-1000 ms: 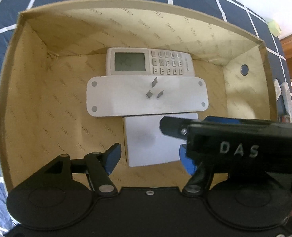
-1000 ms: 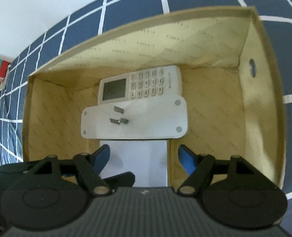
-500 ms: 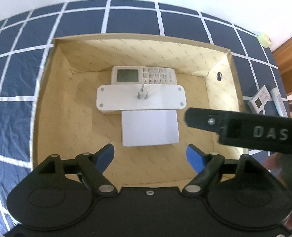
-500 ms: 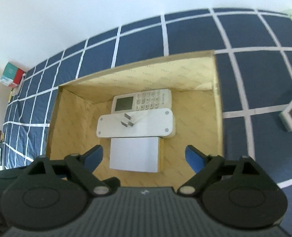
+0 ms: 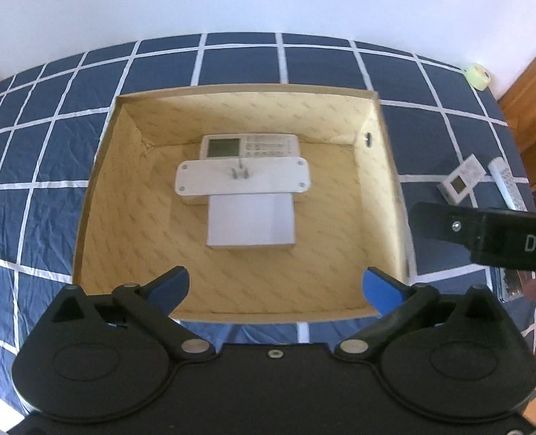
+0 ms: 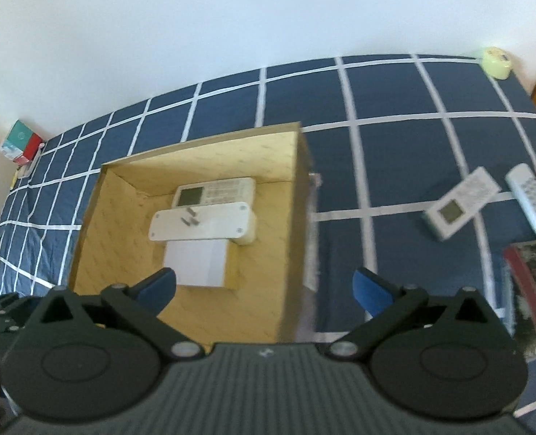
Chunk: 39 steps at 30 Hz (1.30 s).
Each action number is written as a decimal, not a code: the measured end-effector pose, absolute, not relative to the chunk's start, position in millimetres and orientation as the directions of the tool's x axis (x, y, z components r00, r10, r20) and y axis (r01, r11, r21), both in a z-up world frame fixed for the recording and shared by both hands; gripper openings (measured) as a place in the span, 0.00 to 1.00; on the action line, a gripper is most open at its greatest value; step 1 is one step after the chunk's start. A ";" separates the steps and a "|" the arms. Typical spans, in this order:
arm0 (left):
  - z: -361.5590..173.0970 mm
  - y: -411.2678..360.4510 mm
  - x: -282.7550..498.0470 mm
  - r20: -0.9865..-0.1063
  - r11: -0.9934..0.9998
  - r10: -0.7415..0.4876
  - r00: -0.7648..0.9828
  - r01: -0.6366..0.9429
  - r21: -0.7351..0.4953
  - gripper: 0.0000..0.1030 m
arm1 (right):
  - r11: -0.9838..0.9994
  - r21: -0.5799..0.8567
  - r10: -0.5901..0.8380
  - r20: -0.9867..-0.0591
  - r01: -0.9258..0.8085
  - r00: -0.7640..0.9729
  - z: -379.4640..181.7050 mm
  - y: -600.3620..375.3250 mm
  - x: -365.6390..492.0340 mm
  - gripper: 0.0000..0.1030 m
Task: Organize objects
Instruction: 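Withdraw the right gripper toward the white display remote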
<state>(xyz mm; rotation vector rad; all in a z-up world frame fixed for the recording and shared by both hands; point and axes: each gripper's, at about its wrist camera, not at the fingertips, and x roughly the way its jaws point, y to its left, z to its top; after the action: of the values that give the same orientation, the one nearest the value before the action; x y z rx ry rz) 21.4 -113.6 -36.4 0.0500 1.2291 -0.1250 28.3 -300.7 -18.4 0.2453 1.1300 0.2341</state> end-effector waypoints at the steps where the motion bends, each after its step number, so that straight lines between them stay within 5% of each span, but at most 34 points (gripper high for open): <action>1: -35.2 -119.9 18.9 -0.941 0.992 -0.066 0.331 0.123 -0.027 1.00 | 0.951 0.304 0.301 -0.861 -0.060 0.411 -16.5 -308.0 26.3 1.00; 23: -48.9 -284.9 -8.2 -0.940 1.000 -0.005 0.341 0.008 -0.003 1.00 | 0.964 0.203 0.256 -0.881 -0.171 0.398 1.7 -490.5 8.8 1.00; 39: -76.7 -341.2 21.4 -0.945 0.993 0.065 0.320 -0.114 0.030 1.00 | 0.931 0.205 0.305 -0.892 -0.302 0.334 -18.5 -538.3 66.7 1.00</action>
<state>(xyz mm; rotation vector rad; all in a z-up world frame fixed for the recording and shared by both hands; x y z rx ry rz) 21.4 -341.2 -76.7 -0.0450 1.2396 0.1174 66.7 -538.3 -18.5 0.0033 1.1647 0.3960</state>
